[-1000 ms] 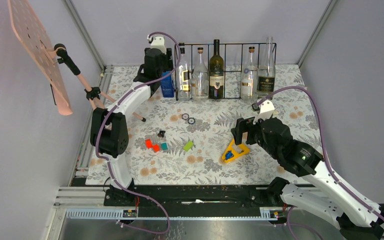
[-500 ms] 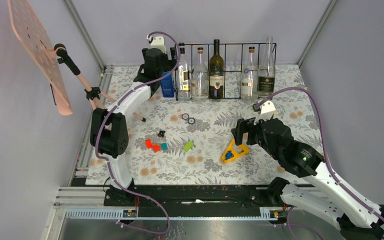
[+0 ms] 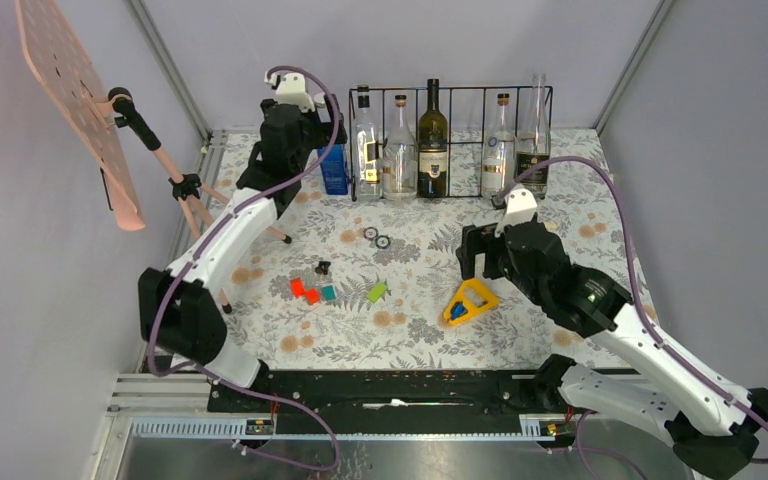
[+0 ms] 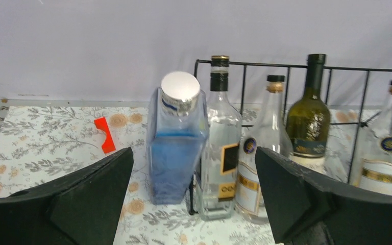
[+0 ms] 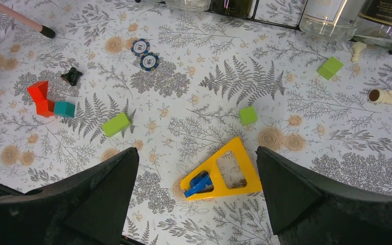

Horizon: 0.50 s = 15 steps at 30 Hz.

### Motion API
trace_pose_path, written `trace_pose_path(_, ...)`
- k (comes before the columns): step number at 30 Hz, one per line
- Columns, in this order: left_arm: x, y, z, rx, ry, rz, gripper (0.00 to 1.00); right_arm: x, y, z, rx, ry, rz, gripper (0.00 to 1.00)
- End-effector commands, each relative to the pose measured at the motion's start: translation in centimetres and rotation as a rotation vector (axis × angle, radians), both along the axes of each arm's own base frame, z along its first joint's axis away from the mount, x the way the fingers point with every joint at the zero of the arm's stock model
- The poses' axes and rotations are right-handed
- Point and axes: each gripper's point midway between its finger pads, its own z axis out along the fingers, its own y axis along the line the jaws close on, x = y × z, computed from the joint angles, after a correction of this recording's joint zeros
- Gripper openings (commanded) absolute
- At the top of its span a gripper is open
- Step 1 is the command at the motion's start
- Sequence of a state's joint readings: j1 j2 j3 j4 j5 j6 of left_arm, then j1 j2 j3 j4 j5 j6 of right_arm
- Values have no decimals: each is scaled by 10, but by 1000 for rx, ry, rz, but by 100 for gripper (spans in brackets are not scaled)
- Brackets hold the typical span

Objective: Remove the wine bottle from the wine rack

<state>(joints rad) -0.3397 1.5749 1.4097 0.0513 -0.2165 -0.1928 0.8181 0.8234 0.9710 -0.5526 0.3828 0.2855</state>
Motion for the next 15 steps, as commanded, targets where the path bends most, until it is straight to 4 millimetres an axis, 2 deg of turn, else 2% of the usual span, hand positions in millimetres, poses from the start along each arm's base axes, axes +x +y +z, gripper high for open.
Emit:
trace_pose_path(1,-35,-4,12,-53,-9,-32,99,13,-1,27,5,-41,-54,93)
trace_pose_path(5,-68,6,-4,-82,47,-22,99,29,-6,30,-13,-3,-108,93)
trace_pose_path(8,-96,8,-11,-113,66,-45,99,48,-15,30,55,63,-165,93)
trace_pose_path(12,-127,12,-36,-117,121,-55,99,83,-36,38,14,60,-255,93)
trace_pose_path(15,-147,12,-48,-107,142,-79,99,110,-48,43,5,61,-304,93)
